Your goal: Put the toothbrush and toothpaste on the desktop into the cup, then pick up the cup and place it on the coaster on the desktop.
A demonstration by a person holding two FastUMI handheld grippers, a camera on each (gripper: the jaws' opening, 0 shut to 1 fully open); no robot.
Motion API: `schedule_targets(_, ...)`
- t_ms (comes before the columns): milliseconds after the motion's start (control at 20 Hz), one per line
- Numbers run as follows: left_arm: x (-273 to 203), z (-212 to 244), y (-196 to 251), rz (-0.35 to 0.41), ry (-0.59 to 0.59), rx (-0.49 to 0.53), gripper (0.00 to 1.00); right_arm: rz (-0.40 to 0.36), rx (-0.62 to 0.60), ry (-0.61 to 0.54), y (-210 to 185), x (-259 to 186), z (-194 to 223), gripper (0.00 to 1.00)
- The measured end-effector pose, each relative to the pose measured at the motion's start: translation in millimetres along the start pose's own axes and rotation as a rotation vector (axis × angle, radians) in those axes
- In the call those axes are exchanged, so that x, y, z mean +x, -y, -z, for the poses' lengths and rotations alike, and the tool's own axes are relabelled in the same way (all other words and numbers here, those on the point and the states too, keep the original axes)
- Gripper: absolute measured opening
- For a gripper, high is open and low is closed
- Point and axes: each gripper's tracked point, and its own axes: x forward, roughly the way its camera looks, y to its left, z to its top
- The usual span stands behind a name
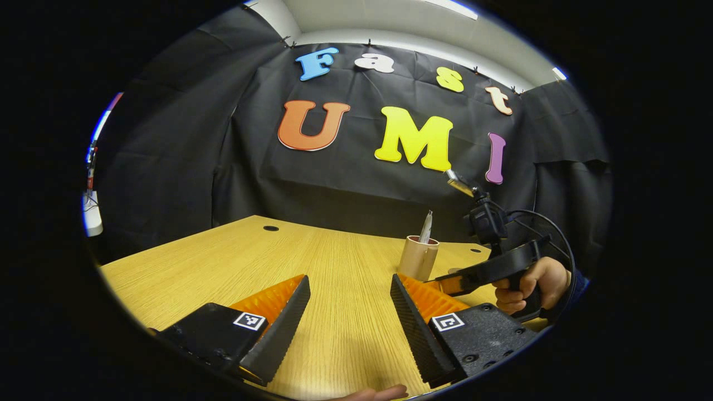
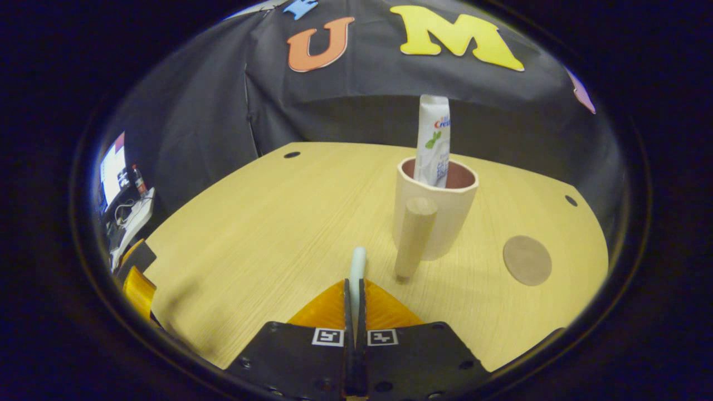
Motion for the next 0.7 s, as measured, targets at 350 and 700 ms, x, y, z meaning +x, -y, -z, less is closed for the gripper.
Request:
schedule_targets(350,2.7,10.7,23.0,0.052,-0.053,-0.059,0.93,-0.034,0.01,0.209,-2.1,-66.5,-59.8,0.0)
schedule_targets(700,8.2,19.7,53.1,0.107,-0.091,-0.058,0.93,0.045,0.08,0.604,52.9,-119.4,-191.7,0.0)
